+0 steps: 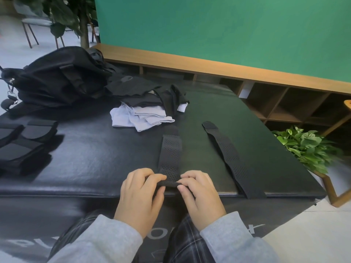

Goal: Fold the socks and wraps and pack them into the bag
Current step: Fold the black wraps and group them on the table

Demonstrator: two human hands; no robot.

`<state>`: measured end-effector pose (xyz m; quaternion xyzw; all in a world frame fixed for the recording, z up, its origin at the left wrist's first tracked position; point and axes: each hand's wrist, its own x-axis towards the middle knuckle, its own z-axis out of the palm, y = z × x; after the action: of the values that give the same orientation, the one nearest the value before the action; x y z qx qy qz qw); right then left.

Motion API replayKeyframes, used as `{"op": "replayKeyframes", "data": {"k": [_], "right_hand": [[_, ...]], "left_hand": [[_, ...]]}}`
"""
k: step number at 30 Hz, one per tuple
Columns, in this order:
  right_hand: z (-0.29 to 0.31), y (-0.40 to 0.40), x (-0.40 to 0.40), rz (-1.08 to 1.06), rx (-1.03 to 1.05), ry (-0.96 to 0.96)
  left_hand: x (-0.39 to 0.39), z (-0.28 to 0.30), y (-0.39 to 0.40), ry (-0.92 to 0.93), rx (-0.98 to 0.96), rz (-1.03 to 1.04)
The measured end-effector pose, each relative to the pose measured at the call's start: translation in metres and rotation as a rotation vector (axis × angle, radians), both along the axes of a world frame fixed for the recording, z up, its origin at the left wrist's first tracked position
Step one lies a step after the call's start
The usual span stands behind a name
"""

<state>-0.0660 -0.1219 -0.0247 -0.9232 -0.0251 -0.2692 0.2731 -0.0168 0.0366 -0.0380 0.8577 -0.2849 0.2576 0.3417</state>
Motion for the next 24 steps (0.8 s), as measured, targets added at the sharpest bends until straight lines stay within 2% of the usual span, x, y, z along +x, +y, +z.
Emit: {"op": "replayKeyframes", "data": {"k": [6, 13, 18, 24], "right_hand": [[0.007, 0.003, -0.004, 0.027, 0.129, 0.152], [0.012, 0.003, -0.007, -0.006, 0.14, 0.133], [0.009, 0.004, -0.009, -0.018, 0.233, 0.155], [0.006, 0.006, -0.01, -0.017, 0.284, 0.143]], "left_hand": [[-0.002, 0.009, -0.001, 0.1, -0.027, -0.098], [-0.011, 0.024, -0.004, 0.415, -0.153, -0.037], [-0.015, 0.026, -0.006, 0.428, -0.256, -0.036], [-0.016, 0.029, -0.006, 0.42, -0.191, -0.058]]}}
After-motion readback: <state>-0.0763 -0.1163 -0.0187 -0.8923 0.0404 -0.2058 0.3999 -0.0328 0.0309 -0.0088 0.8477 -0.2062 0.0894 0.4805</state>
